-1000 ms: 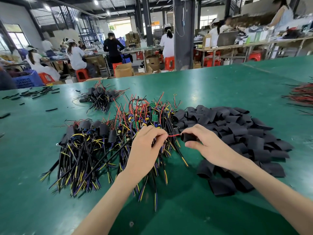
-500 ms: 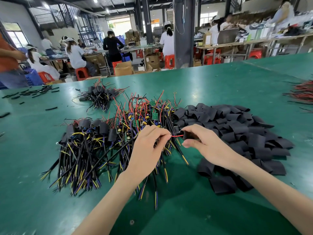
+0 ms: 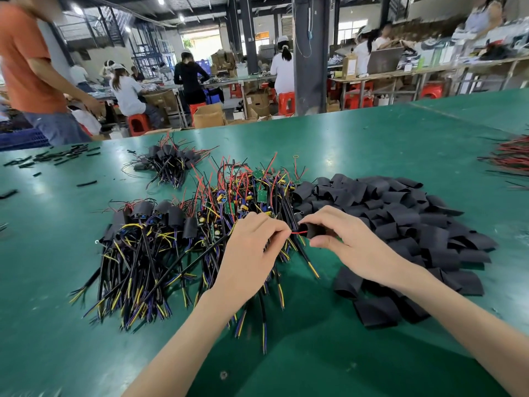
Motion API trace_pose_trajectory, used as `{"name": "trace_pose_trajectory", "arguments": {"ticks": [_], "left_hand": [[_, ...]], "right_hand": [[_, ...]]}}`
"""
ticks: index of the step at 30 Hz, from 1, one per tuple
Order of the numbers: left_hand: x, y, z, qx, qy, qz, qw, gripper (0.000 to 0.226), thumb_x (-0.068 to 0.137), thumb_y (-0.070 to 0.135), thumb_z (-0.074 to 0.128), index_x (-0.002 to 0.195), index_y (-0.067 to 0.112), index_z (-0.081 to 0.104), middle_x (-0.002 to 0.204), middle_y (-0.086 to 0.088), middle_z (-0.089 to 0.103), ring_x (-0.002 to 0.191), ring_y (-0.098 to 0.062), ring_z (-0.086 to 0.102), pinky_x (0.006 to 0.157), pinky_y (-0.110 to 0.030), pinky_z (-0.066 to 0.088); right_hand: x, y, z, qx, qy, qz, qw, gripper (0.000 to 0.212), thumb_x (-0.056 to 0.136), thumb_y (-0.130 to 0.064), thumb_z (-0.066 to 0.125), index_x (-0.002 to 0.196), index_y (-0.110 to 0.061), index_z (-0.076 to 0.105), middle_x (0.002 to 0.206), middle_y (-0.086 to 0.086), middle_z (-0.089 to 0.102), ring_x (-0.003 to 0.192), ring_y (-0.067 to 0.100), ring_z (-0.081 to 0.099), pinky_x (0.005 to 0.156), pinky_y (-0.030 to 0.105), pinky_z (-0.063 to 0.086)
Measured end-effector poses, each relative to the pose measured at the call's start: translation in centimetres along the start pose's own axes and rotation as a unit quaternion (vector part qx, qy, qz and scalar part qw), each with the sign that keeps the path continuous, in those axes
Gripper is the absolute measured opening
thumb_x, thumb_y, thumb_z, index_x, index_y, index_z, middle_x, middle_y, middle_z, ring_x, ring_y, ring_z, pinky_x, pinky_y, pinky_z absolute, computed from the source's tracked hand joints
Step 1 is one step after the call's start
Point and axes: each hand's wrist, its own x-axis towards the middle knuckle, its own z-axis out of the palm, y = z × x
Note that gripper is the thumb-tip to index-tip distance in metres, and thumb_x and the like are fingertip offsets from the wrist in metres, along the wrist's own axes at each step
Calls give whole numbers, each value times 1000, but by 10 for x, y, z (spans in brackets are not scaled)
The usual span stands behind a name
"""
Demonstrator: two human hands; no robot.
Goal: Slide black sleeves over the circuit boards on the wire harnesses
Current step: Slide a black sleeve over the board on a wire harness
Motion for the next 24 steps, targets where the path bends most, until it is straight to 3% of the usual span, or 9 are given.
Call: {"name": "trace_pose_trajectory", "arguments": {"ticks": [3,6,8,12,14,17,19,22,24], "left_hand": [[-2,6,5,-11,-22,14,1000,9,90,12,58,96,8,64,86,6,58,81,-16,49,78,-33,40],[-6,16,9,-123,-82,-44,988,26,93,8,44,118,12,49,96,16,46,87,2,45,82,-13,36],[-8,17,8,-153,-119,-55,979,33,93,10,41,126,13,39,102,9,45,92,1,44,86,-11,33],[-3,-6,-5,12,-107,-16,994,55,85,38,55,133,17,41,129,2,42,122,-10,36,105,-22,23],[-2,-21,-11,113,-149,-34,982,52,82,48,59,126,21,52,130,6,46,125,-13,33,104,-27,19],[-4,-38,-11,119,-151,-58,980,19,90,33,62,95,16,67,112,8,59,116,-15,43,97,-26,20],[-3,-41,-13,64,-142,-91,984,15,94,23,57,82,14,61,94,6,62,96,-10,48,88,-26,29],[1,-34,-16,-68,-134,-164,975,18,100,17,43,82,15,44,77,-2,64,58,-8,48,63,-26,42],[2,-27,-19,-121,-110,-178,970,15,101,13,37,87,17,40,78,1,65,59,-13,53,62,-27,47]], "right_hand": [[-1,-4,4,-67,-1,-25,997,29,89,-15,60,117,-5,59,102,6,57,93,21,54,87,30,39],[-2,-9,13,-169,23,-59,984,25,90,-16,58,111,-4,63,93,8,60,87,28,57,79,37,36],[-2,-10,13,-183,56,-64,979,21,86,-15,58,100,-3,67,84,9,62,77,30,59,74,36,35],[0,-4,4,-114,138,-11,984,4,81,-5,68,85,-3,69,79,7,66,69,30,59,70,41,45],[2,1,-1,-80,170,8,982,5,78,-2,71,82,-5,70,79,4,67,68,17,57,71,30,45],[4,7,-8,-63,197,16,978,8,77,0,71,82,-5,71,79,1,67,70,14,58,70,23,44],[4,8,-12,-59,209,17,976,8,77,1,71,81,-5,71,78,3,67,71,16,59,69,21,43],[5,9,-16,-83,218,10,972,8,77,1,71,81,-5,71,79,5,69,72,13,56,70,17,40],[5,11,-18,-144,210,-3,967,6,78,-2,71,81,-7,71,79,3,69,73,17,57,76,23,36]]}}
